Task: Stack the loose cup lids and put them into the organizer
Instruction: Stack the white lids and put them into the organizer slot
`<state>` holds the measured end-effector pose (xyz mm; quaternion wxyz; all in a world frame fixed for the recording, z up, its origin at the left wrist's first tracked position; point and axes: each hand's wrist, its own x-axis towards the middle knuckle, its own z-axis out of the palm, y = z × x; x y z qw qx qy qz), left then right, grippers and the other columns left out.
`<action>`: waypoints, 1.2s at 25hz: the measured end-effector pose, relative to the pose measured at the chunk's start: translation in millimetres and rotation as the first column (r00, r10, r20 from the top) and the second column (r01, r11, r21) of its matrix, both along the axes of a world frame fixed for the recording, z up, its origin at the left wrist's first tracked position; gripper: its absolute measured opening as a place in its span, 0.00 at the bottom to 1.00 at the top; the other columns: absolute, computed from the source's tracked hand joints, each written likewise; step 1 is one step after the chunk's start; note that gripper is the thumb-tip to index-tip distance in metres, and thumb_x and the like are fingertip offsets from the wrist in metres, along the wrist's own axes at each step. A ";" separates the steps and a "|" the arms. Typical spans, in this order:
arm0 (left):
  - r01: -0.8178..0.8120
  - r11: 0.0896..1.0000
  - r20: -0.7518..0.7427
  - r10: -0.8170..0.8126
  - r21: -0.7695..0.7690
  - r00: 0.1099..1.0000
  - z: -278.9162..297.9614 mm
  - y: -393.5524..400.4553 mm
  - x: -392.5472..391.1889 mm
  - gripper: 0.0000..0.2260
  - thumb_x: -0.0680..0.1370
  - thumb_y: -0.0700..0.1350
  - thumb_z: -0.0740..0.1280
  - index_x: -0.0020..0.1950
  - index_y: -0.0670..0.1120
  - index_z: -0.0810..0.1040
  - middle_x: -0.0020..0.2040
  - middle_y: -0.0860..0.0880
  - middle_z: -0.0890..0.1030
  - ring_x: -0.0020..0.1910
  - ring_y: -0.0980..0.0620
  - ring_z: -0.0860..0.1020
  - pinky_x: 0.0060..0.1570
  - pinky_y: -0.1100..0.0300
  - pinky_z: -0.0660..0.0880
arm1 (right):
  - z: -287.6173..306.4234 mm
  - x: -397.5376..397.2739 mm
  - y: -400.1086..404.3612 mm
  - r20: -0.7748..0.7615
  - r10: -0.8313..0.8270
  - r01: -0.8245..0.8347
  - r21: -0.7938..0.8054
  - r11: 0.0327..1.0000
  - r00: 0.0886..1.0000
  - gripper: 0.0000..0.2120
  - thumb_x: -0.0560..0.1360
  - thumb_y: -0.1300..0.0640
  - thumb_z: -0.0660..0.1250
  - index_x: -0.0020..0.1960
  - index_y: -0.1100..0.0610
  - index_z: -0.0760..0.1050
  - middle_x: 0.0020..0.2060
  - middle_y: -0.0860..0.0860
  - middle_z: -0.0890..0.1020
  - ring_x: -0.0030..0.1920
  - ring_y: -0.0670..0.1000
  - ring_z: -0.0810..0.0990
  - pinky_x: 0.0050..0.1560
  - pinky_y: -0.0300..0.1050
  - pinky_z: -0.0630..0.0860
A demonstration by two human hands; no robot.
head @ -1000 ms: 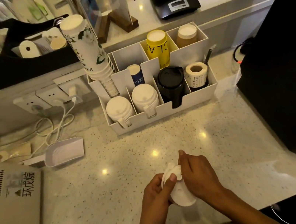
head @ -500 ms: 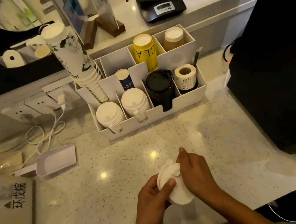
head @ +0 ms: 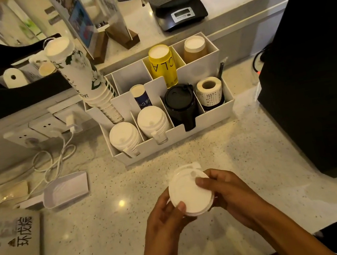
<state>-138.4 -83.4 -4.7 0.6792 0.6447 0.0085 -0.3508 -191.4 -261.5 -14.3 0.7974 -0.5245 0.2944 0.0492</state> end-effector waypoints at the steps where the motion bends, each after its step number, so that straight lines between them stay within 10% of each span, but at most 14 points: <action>1: 0.006 1.000 0.001 -0.006 -0.012 1.000 1.3 3.1 4.9 0.17 0.73 0.49 0.73 0.62 0.58 0.82 0.59 0.51 0.85 0.58 0.48 0.84 0.48 0.53 0.83 | 1.0 -1.1 -0.1 0.018 0.029 -0.030 0.026 0.999 0.999 0.13 0.67 0.47 0.78 0.47 0.53 0.85 0.49 0.56 0.87 0.47 0.54 0.85 0.41 0.46 0.81; 8: 0.389 0.919 -0.001 -0.390 0.066 0.921 12.8 28.9 31.1 0.20 0.78 0.52 0.69 0.70 0.56 0.76 0.67 0.52 0.81 0.65 0.52 0.79 0.61 0.52 0.78 | 1.1 -9.0 2.4 -0.020 0.204 -0.202 0.081 0.976 0.979 0.26 0.63 0.42 0.76 0.52 0.61 0.84 0.47 0.58 0.87 0.46 0.55 0.86 0.38 0.48 0.82; 15: -0.040 0.990 0.008 0.039 0.134 0.999 -2.0 14.6 20.2 0.19 0.67 0.54 0.75 0.56 0.52 0.84 0.48 0.46 0.88 0.47 0.45 0.87 0.42 0.55 0.83 | -1.9 -5.2 14.5 0.023 0.005 -0.008 0.107 0.994 1.000 0.20 0.71 0.47 0.74 0.59 0.55 0.83 0.55 0.57 0.86 0.56 0.58 0.85 0.52 0.53 0.82; 22: 0.018 0.972 0.132 -0.050 0.232 0.990 -7.2 18.3 23.1 0.10 0.78 0.47 0.71 0.55 0.59 0.86 0.55 0.54 0.87 0.51 0.55 0.85 0.44 0.61 0.83 | -1.6 -8.8 15.1 -0.013 0.073 -0.072 0.039 0.997 0.997 0.20 0.73 0.44 0.73 0.57 0.57 0.84 0.53 0.56 0.87 0.57 0.56 0.85 0.63 0.55 0.79; 30: 0.064 0.882 0.485 -0.315 0.466 0.816 -3.3 -9.9 9.7 0.40 0.65 0.66 0.76 0.72 0.70 0.60 0.67 0.75 0.65 0.65 0.75 0.67 0.50 0.79 0.71 | -4.6 -0.4 20.5 0.011 -0.059 0.058 0.048 0.997 0.998 0.14 0.73 0.47 0.73 0.49 0.57 0.86 0.47 0.56 0.88 0.52 0.54 0.87 0.51 0.42 0.82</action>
